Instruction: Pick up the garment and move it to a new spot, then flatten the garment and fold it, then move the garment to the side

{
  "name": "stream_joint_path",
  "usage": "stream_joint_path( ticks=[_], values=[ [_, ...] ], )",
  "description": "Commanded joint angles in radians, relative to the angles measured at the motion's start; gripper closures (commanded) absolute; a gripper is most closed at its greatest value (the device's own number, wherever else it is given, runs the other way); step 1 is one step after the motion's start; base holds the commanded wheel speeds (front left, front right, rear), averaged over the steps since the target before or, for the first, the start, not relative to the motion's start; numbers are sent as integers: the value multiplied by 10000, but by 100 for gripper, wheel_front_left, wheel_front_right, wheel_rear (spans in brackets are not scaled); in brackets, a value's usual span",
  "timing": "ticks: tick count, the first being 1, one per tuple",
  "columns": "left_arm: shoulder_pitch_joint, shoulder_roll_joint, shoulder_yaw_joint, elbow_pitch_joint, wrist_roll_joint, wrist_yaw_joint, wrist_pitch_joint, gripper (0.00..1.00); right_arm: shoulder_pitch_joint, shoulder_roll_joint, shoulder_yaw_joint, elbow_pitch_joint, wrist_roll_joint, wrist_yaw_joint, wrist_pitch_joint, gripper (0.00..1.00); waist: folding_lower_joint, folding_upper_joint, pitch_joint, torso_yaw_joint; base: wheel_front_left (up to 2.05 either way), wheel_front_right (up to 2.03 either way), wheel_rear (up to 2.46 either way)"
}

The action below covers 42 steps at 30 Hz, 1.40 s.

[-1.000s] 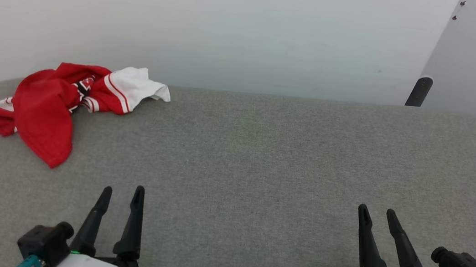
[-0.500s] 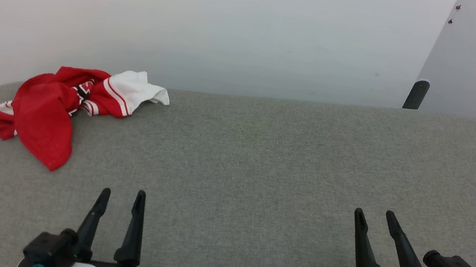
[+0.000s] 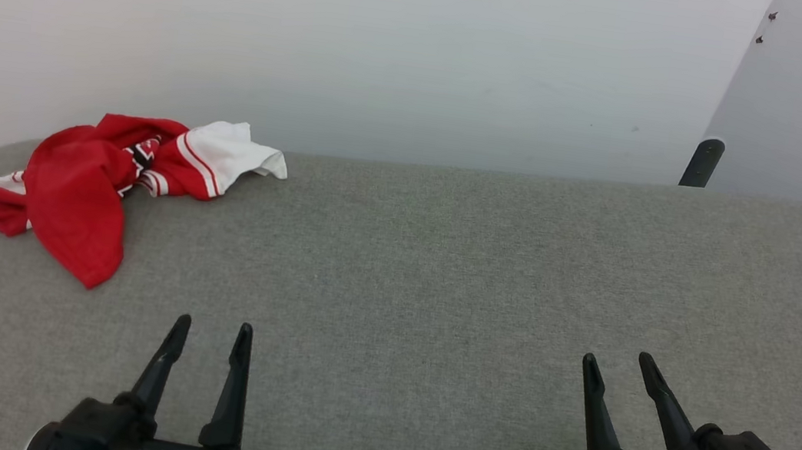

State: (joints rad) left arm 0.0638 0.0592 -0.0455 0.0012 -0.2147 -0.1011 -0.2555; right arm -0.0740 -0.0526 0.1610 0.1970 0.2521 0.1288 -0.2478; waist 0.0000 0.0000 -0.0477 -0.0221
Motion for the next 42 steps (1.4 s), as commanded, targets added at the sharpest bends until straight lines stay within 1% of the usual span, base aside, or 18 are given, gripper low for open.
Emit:
stream_joint_path(
  ticks=[1, 5, 17, 22, 24, 29, 36, 42],
  values=[
    [84, -10, 15, -55, 202, -44, -47, 0, 32, 25, 27, -34, -132, 35, -74, 0, 0, 0, -2, 10, 0, 0, 0],
    [91, -23, 25, -42, 400, -53, -106, 0, 42, 27, 64, -41, -414, 36, -110, 0, 0, 0, -20, 20, 0, 0, 0],
    [56, -56, 155, 112, 196, -139, -91, 0, 45, 32, -92, 62, -538, 36, -105, 0, 0, 0, -43, 21, 0, 0, 0],
    [2, -57, 224, 224, 49, -188, -91, 0, 178, 33, -236, 62, -564, 36, -100, 0, 0, 0, -109, 180, 0, 0, 0],
    [-27, -60, 294, 273, -18, -196, -91, 0, 240, 33, -268, 41, -567, 36, -76, 0, 0, 0, -173, 349, 0, 0, 0],
    [1, -32, 550, 412, 27, 2, -91, 0, 312, 34, -202, 50, -530, 36, -28, 0, 0, 0, -410, 962, 0, 0, 0],
    [199, 194, 1032, 544, -11, 273, -89, 0, 459, 33, 207, 189, -282, 36, -13, 0, 0, 0, -763, 2039, 0, 0, 0],
    [430, 324, 1265, 444, -218, 384, 10, 0, 399, 28, 525, 339, -41, 35, -49, 0, 0, 0, -947, 2846, 0, 0, 0]
  ],
)
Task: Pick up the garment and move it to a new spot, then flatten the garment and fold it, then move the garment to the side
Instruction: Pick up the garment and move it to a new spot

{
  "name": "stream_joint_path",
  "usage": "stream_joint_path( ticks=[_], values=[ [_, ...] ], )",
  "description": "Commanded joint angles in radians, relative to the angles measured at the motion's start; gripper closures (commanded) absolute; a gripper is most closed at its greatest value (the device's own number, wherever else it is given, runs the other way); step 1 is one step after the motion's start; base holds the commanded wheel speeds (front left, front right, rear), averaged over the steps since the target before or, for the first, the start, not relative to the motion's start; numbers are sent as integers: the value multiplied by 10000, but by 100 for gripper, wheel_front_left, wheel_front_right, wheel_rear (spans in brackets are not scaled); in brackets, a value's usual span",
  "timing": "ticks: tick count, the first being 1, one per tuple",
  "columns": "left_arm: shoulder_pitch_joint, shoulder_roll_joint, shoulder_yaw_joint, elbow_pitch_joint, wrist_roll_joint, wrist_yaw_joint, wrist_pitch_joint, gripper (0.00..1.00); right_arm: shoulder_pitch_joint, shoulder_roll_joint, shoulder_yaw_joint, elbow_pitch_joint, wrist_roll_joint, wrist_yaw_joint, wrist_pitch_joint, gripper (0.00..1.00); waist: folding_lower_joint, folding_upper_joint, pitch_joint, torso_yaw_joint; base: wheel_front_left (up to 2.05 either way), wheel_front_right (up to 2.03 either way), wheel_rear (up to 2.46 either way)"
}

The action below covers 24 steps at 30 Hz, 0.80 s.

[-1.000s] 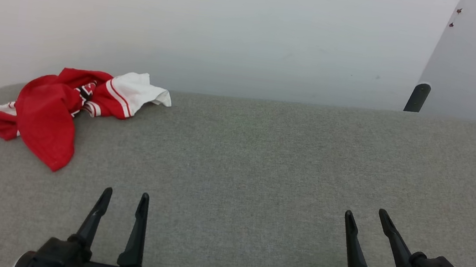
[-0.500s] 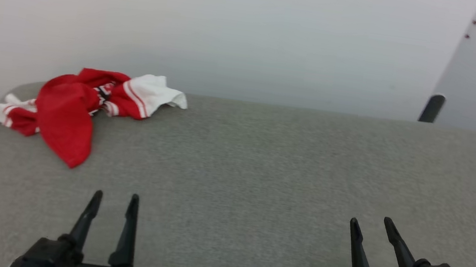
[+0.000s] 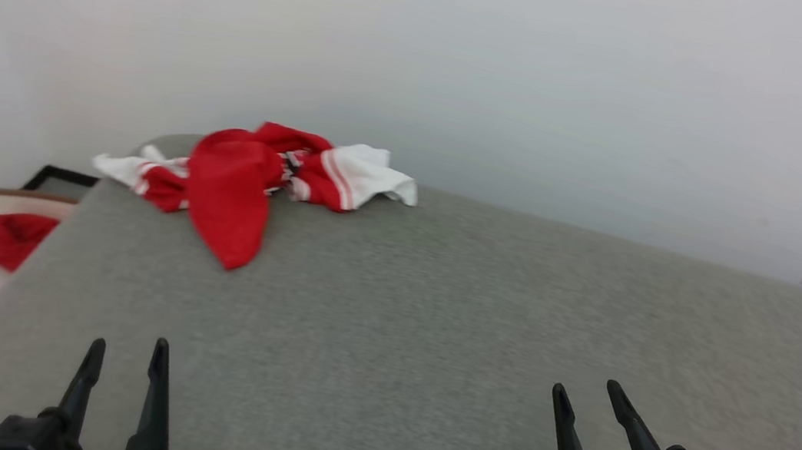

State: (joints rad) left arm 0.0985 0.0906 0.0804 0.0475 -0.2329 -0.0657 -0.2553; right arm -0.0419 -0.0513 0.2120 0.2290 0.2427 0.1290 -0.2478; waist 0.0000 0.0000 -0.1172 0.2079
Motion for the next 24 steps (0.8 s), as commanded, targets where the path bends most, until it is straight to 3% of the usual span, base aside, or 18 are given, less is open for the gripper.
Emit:
stream_joint_path(
  ticks=[1, 6, 11, 19, 24],
  values=[
    [89, 13, 21, -53, -60, 32, 42, 0, 79, 16, 54, 44, 81, 33, -55, 0, 0, 0, -271, 645, 0, 0, 0],
    [-81, 42, -13, -133, -333, -59, 314, 0, 56, 15, 152, 161, 217, 33, -79, 0, 0, 0, -273, 883, 0, 0, 0],
    [-623, 344, 152, -298, -729, -139, 978, 0, -139, 8, 278, 169, 105, 33, -61, 0, 0, 0, 19, 630, 0, 0, 0],
    [-2287, 1569, 822, -641, -1716, -327, 2781, 0, -345, -48, 255, -128, -224, 33, 141, 0, 0, 0, 936, -332, 0, 0, 0],
    [-3727, 2661, 1133, -312, -2452, -445, 4203, 0, -700, -260, 163, -581, -324, 33, 250, 0, 0, 0, 1986, -937, 0, 0, 0]
  ],
)
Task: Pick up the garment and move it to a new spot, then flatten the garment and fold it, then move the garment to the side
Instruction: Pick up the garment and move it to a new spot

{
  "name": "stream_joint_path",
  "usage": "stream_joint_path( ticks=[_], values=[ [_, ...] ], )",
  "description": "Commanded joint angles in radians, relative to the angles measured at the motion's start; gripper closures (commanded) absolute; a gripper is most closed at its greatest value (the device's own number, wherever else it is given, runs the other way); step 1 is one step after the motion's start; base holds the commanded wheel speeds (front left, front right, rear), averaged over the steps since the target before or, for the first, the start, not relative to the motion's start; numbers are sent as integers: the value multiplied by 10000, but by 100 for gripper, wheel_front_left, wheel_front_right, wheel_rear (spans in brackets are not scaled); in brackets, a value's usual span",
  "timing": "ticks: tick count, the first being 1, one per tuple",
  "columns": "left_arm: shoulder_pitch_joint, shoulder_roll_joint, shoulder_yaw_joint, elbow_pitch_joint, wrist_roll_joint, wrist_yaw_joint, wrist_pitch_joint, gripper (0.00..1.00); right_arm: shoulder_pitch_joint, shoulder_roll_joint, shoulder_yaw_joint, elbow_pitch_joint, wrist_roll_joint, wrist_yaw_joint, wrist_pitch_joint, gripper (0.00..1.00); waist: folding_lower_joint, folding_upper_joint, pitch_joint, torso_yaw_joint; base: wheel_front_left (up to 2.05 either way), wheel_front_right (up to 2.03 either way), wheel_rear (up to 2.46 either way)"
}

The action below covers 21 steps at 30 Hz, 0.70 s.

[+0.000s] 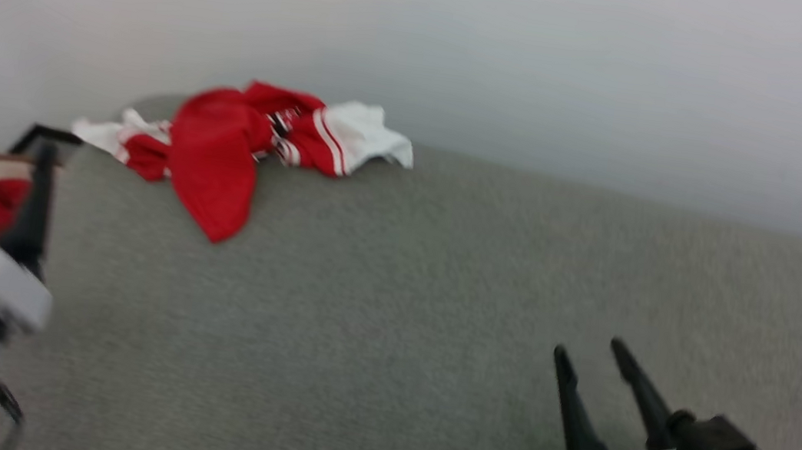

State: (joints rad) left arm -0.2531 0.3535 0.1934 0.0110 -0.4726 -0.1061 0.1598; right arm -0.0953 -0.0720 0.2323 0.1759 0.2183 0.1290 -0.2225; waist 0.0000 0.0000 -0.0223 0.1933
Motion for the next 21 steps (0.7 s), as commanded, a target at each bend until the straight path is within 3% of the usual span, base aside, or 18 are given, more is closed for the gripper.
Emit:
stream_joint_path(
  ticks=[1, 12, 21],
  values=[
    [-211, 32, 4, 52, -55, -40, 52, 0, -167, -53, -40, -50, -80, 33, -3, 0, 0, 0, 1037, -790, 0, 0, 0],
    [-3831, 1987, 27, 2337, -1466, -164, 2981, 0, -950, -328, -148, -909, -126, 33, 15, 0, 0, 0, 3425, -1741, 0, 0, 0],
    [-6027, 3000, -780, 4877, -1703, -234, 4432, 0, -1357, -413, -121, -1197, -42, 33, -138, 0, 0, 0, 4628, -2280, 0, 0, 0]
  ],
)
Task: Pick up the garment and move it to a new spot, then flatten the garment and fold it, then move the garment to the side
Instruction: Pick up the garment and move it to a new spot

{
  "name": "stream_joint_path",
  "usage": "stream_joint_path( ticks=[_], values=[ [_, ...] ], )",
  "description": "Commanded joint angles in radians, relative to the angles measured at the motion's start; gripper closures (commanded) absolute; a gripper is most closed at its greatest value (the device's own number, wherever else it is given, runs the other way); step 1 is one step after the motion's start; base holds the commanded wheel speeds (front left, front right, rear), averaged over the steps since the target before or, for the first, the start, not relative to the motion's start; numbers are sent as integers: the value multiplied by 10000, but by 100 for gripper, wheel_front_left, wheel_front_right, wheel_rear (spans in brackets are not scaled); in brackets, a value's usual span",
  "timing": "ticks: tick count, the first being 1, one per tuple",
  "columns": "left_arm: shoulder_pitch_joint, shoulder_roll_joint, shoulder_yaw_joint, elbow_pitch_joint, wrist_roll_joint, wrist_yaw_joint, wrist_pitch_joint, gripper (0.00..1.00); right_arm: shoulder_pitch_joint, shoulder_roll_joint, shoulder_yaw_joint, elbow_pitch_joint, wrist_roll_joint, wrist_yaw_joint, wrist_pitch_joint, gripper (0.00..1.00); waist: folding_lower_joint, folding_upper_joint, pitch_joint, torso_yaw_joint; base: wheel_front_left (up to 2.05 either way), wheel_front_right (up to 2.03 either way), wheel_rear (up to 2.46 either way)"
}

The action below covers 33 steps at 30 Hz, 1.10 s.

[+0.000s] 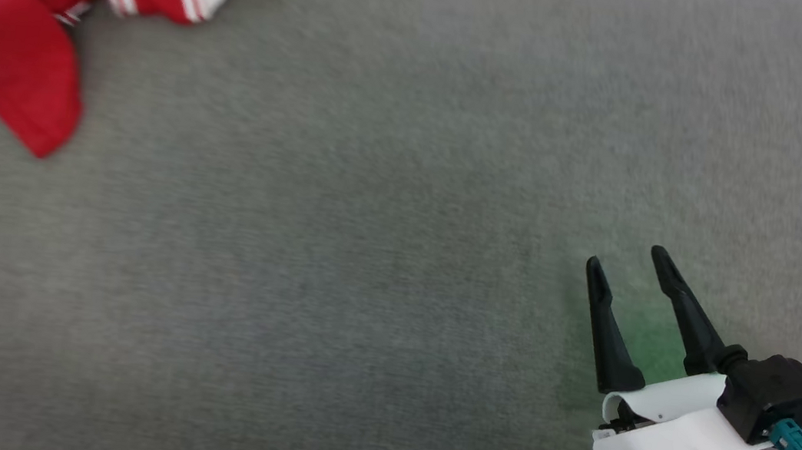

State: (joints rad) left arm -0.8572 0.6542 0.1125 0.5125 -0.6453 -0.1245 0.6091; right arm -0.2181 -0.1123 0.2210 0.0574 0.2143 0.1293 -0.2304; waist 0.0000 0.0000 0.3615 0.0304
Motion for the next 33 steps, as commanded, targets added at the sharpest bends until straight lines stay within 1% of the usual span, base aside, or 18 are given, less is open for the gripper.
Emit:
stream_joint_path(
  ticks=[1, 5, 10, 13, 17, 22, 29, 31, 32, 33],
  values=[
    [-165, 47, -57, 111, 21, -53, 102, 0, -180, -16, -3, -42, 5, 25, -80, 0, 0, 0, 876, -693, 0, 0, 0],
    [-909, 354, -369, 1044, 89, -45, 812, 0, -287, -58, 9, -158, 46, 17, -70, 0, 0, 0, 1199, -875, 0, 0, 0],
    [-1602, 510, -812, 1938, 320, 18, 1390, 0, -452, -93, -51, -377, 101, 17, -20, 0, 0, 0, 1576, -1083, 0, 0, 0],
    [-1974, 691, -969, 2364, 452, 43, 1564, 0, -422, -132, -84, -537, 123, 17, -11, 0, 0, 0, 1831, -1198, 0, 0, 0],
    [-2335, 785, -1255, 2889, 712, 47, 1563, 0, -379, -170, -150, -793, 128, 17, 18, 0, 0, 0, 2145, -1296, 0, 0, 0],
    [-2633, 737, -1587, 3484, 874, 22, 1638, 0, -208, -162, -297, -1125, 71, 17, 75, 0, 0, 0, 2432, -1299, 0, 0, 0],
    [-2688, 324, -1884, 4221, 983, 296, 1804, 0, -187, -143, -427, -1448, 26, 17, 262, 0, 0, 0, 2555, -1173, 0, 0, 0],
    [-2727, 265, -1958, 4330, 997, 285, 1758, 0, -204, -147, -406, -1508, 23, 17, 333, 0, 0, 0, 2553, -1129, 0, 0, 0],
    [-2747, 229, -1982, 4370, 987, 274, 1706, 2, -214, -154, -390, -1538, 20, 17, 357, 0, 0, 0, 2545, -1108, 0, 0, 0],
    [-2763, 203, -2012, 4416, 1000, 270, 1682, 76, -220, -158, -382, -1555, 9, 17, 374, 0, 0, 0, 2535, -1087, 0, 0, 0]
  ],
)
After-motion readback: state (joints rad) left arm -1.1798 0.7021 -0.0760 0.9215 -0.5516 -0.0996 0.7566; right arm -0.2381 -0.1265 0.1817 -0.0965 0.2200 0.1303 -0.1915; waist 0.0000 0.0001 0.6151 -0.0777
